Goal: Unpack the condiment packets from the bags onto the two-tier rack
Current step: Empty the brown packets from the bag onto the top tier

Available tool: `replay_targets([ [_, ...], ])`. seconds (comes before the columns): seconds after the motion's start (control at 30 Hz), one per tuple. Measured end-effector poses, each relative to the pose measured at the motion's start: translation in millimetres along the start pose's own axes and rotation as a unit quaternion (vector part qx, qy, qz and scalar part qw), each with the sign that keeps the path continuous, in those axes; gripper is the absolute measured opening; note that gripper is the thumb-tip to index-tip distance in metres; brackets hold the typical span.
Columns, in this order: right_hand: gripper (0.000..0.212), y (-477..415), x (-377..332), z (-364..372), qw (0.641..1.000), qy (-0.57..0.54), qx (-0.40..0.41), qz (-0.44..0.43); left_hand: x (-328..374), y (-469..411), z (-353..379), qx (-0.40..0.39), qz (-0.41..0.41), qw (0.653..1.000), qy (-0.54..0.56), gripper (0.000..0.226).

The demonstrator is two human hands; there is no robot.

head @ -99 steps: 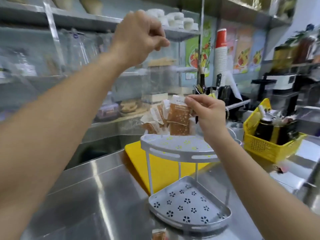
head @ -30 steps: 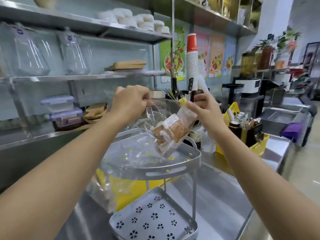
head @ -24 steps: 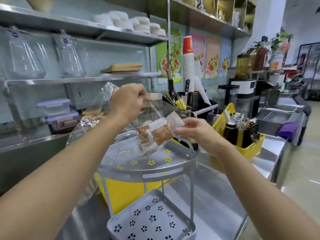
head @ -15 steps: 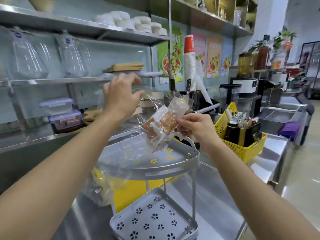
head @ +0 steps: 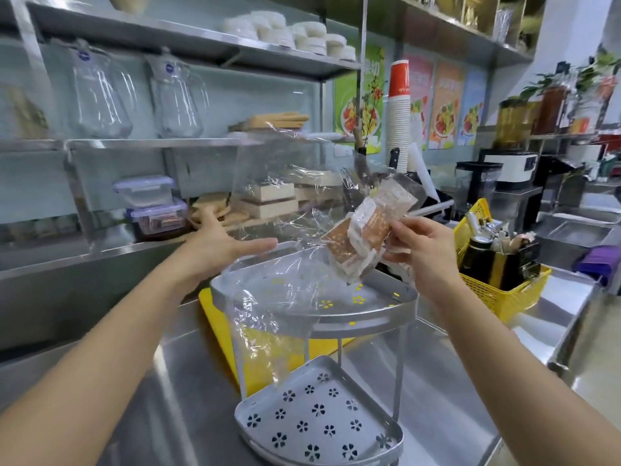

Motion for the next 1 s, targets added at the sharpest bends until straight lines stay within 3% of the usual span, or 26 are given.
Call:
replay_targets([
  [0.03, 0.010, 0.0, -1.0, 1.1, 1.000, 0.000, 0.006, -0.002, -4.1, -0.7, 4.8, -0.048, 0.011, 0.999, 0.020, 0.114],
  [0.1, 0.010, -1.1, -2.2, 3.5, 1.000, 0.006, 0.015, -0.002, -6.6, -0.4, 12.7, -0.094, 0.053, 0.991, 0.078, 0.060],
  [0.17, 0.011, -3.8, -4.3, 5.8, 1.000, 0.014, 0.019, -0.001, -3.7, -3.0, 12.8, -0.052, 0.063, 0.987, 0.138, 0.014],
  [0.2, 0.010, -6.1, -6.8, 6.7, 1.000, 0.020, 0.022, -0.002, -2.7, -6.9, 10.2, -0.017, 0.061, 0.985, 0.158, 0.011],
  [0.3, 0.013, -15.3, -22.1, 10.4, 0.998, 0.049, 0.031, -0.024, 5.9, -24.0, -1.2, 0.069, 0.090, 0.981, 0.158, 0.018],
  [0.37, 0.014, -22.1, -35.9, 15.4, 0.997, 0.053, 0.032, -0.042, 18.5, -32.6, -11.1, 0.150, 0.122, 0.978, 0.077, 0.019],
  [0.47, 0.015, -29.2, -53.3, 21.6, 0.995, 0.058, 0.040, -0.064, 39.9, -34.4, -17.0, 0.271, 0.152, 0.946, -0.095, 0.004],
  [0.53, 0.014, -30.4, -59.8, 20.1, 0.993, 0.064, 0.050, -0.080, 43.1, -40.4, -7.5, 0.237, 0.099, 0.957, -0.137, 0.021],
  [0.6, 0.016, -29.0, -60.4, 13.9, 0.991, 0.075, 0.060, -0.090, 40.0, -37.5, 2.2, 0.181, 0.042, 0.973, -0.134, 0.064],
  [0.63, 0.017, -28.1, -58.9, 9.5, 0.990, 0.086, 0.062, -0.095, 40.9, -29.1, 3.7, 0.194, 0.058, 0.973, -0.108, 0.077],
  [0.7, 0.018, -25.9, -54.1, 1.5, 0.987, 0.107, 0.050, -0.106, 51.4, -2.0, 2.8, 0.221, 0.216, 0.951, -0.002, 0.060],
  [0.73, 0.016, -24.8, -51.4, -1.1, 0.987, 0.114, 0.039, -0.108, 58.5, 12.3, 6.4, 0.159, 0.303, 0.939, 0.026, 0.043],
  [0.77, 0.015, -24.2, -48.8, -3.5, 0.986, 0.120, 0.029, -0.109, 64.2, 23.1, 15.4, 0.040, 0.358, 0.933, 0.003, 0.032],
  [0.83, 0.015, -23.3, -43.6, -6.2, 0.986, 0.123, 0.015, -0.109, 58.6, 32.0, 47.2, -0.227, 0.340, 0.898, -0.164, 0.034],
  [0.87, 0.017, -22.6, -41.1, -6.7, 0.986, 0.124, 0.009, -0.112, 48.7, 30.3, 62.8, -0.311, 0.297, 0.864, -0.263, 0.041],
  [0.93, 0.019, -19.2, -37.1, -5.4, 0.982, 0.137, -0.009, -0.126, 32.8, 21.5, 89.2, -0.363, 0.242, 0.823, -0.363, 0.052],
  [1.0, 0.021, -15.1, -34.4, -2.0, 0.980, 0.144, -0.030, -0.135, 25.6, 12.4, 110.5, -0.354, 0.233, 0.824, -0.376, 0.058],
])
Point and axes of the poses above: each hand's wrist, its own y-axis away from the middle knuckle, its own z-axis out of the palm, x = y × z, the point moved 4 cm from there along -y, towards the middle knuckle, and after that the axes turned 11 degrees about -y, right-handed, at the moved point
